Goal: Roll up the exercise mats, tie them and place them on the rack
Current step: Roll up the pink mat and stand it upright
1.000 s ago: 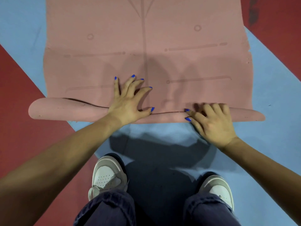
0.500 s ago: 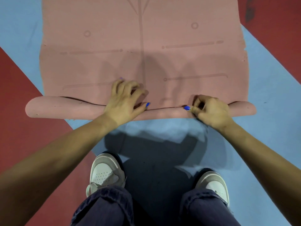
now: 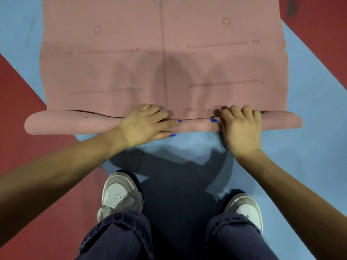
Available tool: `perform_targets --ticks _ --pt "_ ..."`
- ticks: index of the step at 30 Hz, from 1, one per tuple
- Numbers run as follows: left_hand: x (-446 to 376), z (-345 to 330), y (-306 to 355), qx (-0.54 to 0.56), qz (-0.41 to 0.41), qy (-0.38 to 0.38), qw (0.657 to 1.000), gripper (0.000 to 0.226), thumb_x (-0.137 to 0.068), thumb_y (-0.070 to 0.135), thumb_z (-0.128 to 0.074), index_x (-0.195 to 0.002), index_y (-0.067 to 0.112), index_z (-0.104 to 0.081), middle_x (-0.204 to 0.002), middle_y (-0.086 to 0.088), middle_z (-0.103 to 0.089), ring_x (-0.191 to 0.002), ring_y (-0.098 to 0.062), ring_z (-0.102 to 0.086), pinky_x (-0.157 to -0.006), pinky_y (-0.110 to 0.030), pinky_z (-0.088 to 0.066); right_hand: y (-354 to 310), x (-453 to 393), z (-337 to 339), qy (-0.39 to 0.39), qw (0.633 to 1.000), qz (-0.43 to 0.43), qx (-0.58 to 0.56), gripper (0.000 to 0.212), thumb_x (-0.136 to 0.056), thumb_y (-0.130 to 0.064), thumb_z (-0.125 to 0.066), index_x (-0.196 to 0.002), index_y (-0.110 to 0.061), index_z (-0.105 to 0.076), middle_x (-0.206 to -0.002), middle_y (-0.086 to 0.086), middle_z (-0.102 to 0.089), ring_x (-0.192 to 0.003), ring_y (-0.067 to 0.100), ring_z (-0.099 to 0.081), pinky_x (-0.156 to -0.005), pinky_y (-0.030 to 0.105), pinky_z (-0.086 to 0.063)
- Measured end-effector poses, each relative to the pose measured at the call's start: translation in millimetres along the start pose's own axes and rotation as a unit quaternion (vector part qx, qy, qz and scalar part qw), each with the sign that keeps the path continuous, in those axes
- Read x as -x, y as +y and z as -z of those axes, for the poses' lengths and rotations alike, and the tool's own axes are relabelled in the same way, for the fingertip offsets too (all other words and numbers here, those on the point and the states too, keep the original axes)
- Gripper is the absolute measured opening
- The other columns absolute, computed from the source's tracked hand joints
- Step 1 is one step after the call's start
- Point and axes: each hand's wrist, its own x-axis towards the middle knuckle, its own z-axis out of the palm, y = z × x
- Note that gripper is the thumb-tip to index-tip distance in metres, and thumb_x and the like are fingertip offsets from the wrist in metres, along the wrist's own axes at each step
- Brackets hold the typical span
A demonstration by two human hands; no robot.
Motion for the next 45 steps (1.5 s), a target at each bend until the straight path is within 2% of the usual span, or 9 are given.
perform_targets --ticks 4,10,17,22,28,34,39,42,45 --pt "-15.3 -4.0 14.8 -0.066 -0.022 0.018 0.997 0.023 -0.090 0.035 -0.059 -0.094 0.014 -0.068 -0.104 -0.001 -0.046 -0.080 -0.021 -0.043 -0.069 -0.030 -0.034 -7.5 7.5 -7.0 0.009 0.995 0.001 -0.103 0.014 -0.087 -0.014 -0.052 -0.078 -0.005 -0.059 -0.076 0.013 -0.055 -0.067 0.029 -0.043 -0.065 0.035 -0.023" --pt "-27.1 -23.7 41.1 -0.172 0.007 -0.010 0.985 0.036 -0.088 0.037 -0.045 -0.112 0.011 -0.054 -0.089 -0.002 -0.059 -0.079 -0.023 -0.035 -0.067 -0.032 -0.031 -13.1 3.6 2.3 -0.035 0.986 0.051 -0.155 0.019 -0.078 -0.016 -0.044 -0.097 -0.018 -0.045 -0.084 0.012 -0.056 -0.072 0.026 -0.039 -0.067 0.035 -0.025" --pt "-50.3 -26.1 62.6 -0.047 0.111 -0.009 0.993 0.046 -0.095 0.049 -0.034 -0.087 0.012 -0.062 -0.079 -0.002 -0.060 -0.067 -0.021 -0.054 -0.064 -0.032 -0.041 -16.1 2.6 7.1 -0.113 0.981 0.010 -0.160 0.047 -0.088 -0.052 -0.039 -0.086 -0.013 -0.064 -0.081 0.005 -0.057 -0.070 0.028 -0.052 -0.070 0.032 -0.021" --pt "-54.0 -23.7 68.0 0.012 0.161 -0.020 0.987 0.031 -0.093 0.031 -0.041 -0.076 0.015 -0.062 -0.073 -0.001 -0.061 -0.063 -0.023 -0.056 -0.061 -0.034 -0.039 -11.7 -0.1 16.6 -0.232 0.923 -0.096 -0.291 0.052 -0.082 -0.062 -0.033 -0.093 -0.024 -0.067 -0.086 -0.012 -0.045 -0.089 0.016 -0.041 -0.075 0.024 -0.013" --pt "-56.3 -22.5 73.4 0.024 0.191 -0.050 0.980 0.033 -0.092 0.033 -0.041 -0.073 0.014 -0.059 -0.072 -0.003 -0.060 -0.065 -0.026 -0.054 -0.064 -0.036 -0.037 -11.3 4.0 20.6 -0.276 0.908 -0.128 -0.288 0.041 -0.088 -0.054 -0.048 -0.102 -0.022 -0.068 -0.097 -0.009 -0.042 -0.104 0.024 -0.041 -0.077 0.023 -0.014" --pt "-52.6 -15.1 71.2 0.074 0.192 -0.046 0.977 0.030 -0.090 0.029 -0.040 -0.072 0.013 -0.057 -0.072 -0.002 -0.059 -0.066 -0.024 -0.052 -0.066 -0.033 -0.031 -7.5 -3.1 20.5 -0.279 0.893 -0.109 -0.336 0.037 -0.080 -0.050 -0.045 -0.089 -0.023 -0.069 -0.080 -0.011 -0.048 -0.097 0.021 -0.052 -0.079 0.025 -0.018" --pt "-67.0 -19.0 78.1 0.048 0.268 -0.082 0.959 0.032 -0.080 0.025 -0.038 -0.059 0.013 -0.060 -0.057 -0.002 -0.060 -0.051 -0.026 -0.058 -0.052 -0.026 -0.041 -19.5 -3.9 16.1 -0.220 0.940 -0.107 -0.238 0.031 -0.091 -0.041 -0.056 -0.088 -0.015 -0.072 -0.087 0.004 -0.060 -0.093 0.028 -0.055 -0.082 0.032 -0.028" --pt "-64.9 -20.9 82.5 0.021 0.284 -0.077 0.955 0.029 -0.079 0.031 -0.042 -0.070 0.013 -0.063 -0.063 -0.003 -0.059 -0.052 -0.023 -0.058 -0.043 -0.025 -0.039 -21.8 3.1 17.0 -0.149 0.933 -0.152 -0.291 0.038 -0.082 -0.039 -0.070 -0.089 -0.004 -0.059 -0.085 0.011 -0.054 -0.080 0.031 -0.050 -0.075 0.037 -0.036" --pt "-64.3 -25.8 79.8 -0.038 0.321 -0.076 0.943 0.046 -0.079 0.039 -0.045 -0.113 0.013 -0.063 -0.090 -0.006 -0.063 -0.066 -0.023 -0.059 -0.053 -0.031 -0.043 -14.4 -3.2 16.9 -0.155 0.920 -0.159 -0.324 0.044 -0.077 -0.041 -0.075 -0.079 -0.010 -0.045 -0.078 0.009 -0.047 -0.072 0.029 -0.045 -0.067 0.036 -0.034"
